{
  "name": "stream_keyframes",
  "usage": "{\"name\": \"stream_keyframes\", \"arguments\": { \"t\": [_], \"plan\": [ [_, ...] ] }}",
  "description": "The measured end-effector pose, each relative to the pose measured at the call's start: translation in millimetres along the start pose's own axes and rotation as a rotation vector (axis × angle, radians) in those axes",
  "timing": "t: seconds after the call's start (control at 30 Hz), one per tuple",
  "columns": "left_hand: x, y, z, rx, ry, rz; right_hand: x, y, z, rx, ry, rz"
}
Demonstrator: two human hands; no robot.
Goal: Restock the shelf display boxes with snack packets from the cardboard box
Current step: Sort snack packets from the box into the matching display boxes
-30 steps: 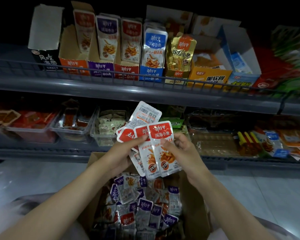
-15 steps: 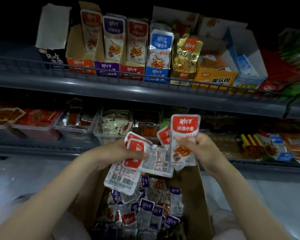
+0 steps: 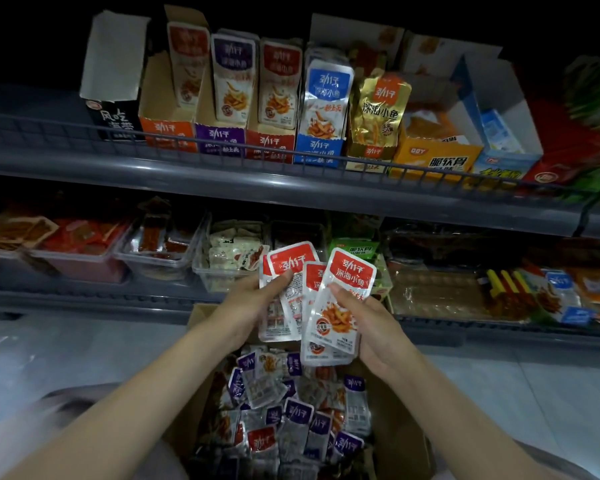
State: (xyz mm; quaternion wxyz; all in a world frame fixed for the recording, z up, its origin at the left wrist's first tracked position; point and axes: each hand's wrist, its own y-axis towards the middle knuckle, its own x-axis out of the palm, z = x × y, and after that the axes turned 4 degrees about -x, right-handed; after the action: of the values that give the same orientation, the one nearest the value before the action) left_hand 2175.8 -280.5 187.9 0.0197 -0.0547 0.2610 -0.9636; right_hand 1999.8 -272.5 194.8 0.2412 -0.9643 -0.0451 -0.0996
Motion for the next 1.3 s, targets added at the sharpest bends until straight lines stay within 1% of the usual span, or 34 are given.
{"name": "stream_keyframes", "arguments": {
  "t": [0.13,0.17,0.23,0.3,0.37,0.43,0.53,0.6,0.63,0.77,0.87,0.93,1.07,1.13,1.23,1.3],
  "plan": [
    [8,0,-1,-0.022,0.315,0.009,2,-3,3,0.008,0.017,-0.015],
    [9,-1,-1,-0.048,0.333,-0.019,4,-5,4,0.018,0.020,-0.031],
    [10,-7,3,-0.148,0.198,-0.164,7,-9,7,0.068,0.061,-0.100],
    [9,-15,9,-0.191,0.051,-0.284,10,-13,5,0.112,0.102,-0.177],
    [10,-19,7,-0.164,-0.059,-0.285,10,-16,2,0.110,0.103,-0.227],
    [8,-19,1,-0.119,-0.217,-0.228,9,-18,-1,0.083,0.090,-0.250],
    [6,-13,-3,-0.107,-0.314,-0.164,9,-22,-3,0.035,0.094,-0.246],
    [5,-14,5,-0.088,-0.317,-0.251,6,-25,-10,-0.016,0.079,-0.234],
    [5,-15,10,-0.103,-0.338,-0.267,3,-25,-15,-0.042,0.071,-0.226],
    [-2,-12,18,-0.139,-0.484,-0.244,-12,-23,-35,-0.114,0.050,-0.188],
    [-4,-13,18,-0.147,-0.529,-0.260,-17,-19,-35,-0.107,0.018,-0.124],
    [-1,-15,19,-0.155,-0.486,-0.266,-15,-15,-30,-0.100,0.012,-0.115],
    [4,-15,17,-0.124,-0.194,-0.201,-9,-7,-16,-0.070,-0.029,-0.067],
    [4,-13,14,-0.096,-0.090,-0.192,-9,-4,-13,-0.043,-0.001,-0.052],
    [6,-13,12,-0.019,-0.016,-0.189,-11,-2,-13,0.009,0.056,-0.055],
    [9,-15,12,0.033,0.029,-0.166,-10,-1,-12,0.002,0.047,-0.037]
  ]
}}
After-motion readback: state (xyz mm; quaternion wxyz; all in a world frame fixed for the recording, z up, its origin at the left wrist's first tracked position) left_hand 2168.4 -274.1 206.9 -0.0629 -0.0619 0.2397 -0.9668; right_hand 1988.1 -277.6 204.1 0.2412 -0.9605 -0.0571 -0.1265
